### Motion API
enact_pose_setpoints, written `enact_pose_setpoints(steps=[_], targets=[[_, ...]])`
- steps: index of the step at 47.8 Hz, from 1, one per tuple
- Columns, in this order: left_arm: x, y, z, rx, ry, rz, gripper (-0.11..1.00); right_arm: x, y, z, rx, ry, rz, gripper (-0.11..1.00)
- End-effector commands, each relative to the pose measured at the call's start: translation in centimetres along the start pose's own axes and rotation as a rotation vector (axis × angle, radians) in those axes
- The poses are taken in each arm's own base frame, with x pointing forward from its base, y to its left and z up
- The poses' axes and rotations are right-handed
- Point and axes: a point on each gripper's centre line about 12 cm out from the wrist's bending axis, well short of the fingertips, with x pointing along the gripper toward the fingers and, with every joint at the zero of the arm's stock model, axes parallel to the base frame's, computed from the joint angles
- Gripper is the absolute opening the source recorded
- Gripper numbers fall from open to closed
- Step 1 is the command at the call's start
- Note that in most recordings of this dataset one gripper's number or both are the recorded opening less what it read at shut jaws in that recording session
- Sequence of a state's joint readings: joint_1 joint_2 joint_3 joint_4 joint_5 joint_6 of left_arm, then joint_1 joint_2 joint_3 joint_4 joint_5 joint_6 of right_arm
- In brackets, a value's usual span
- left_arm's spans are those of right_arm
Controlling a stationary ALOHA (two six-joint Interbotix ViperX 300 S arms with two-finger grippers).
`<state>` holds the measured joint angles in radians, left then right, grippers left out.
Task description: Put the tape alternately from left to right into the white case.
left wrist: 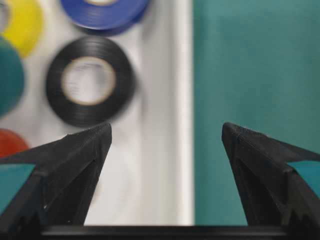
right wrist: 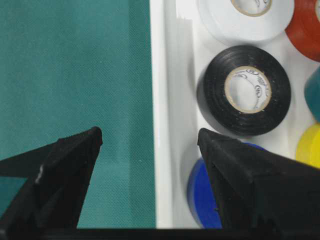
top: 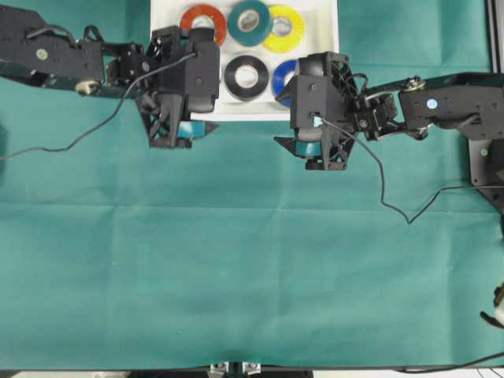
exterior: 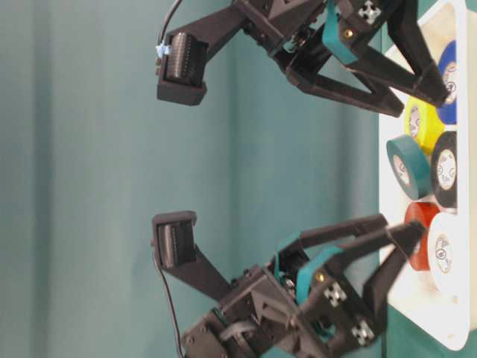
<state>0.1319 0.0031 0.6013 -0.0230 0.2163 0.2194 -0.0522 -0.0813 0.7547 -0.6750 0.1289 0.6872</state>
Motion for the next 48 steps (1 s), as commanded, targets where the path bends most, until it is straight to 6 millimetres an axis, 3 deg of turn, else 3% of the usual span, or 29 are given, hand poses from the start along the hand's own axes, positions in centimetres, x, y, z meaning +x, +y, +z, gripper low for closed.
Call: enact_pose_setpoints(steps=[1,19,48], targets=[[-1.1,-0.9,1.0,0.005,-0.034,-0.014,0.77,-0.7,0.6,1.0,-0.003,-0.035,0.015,0.84],[-1.0,-4.9,0.3,0.026,-0.011,-0.087,0.77,-0.9,3.0,0.1,0.009,-0.018,0.064,0.84],[-0.7,-6.1,-0.5,0.011,0.009,-0.109,0.77,-1.0,4.3,-0.2,-0.012,-0.017,0.097,0.84]])
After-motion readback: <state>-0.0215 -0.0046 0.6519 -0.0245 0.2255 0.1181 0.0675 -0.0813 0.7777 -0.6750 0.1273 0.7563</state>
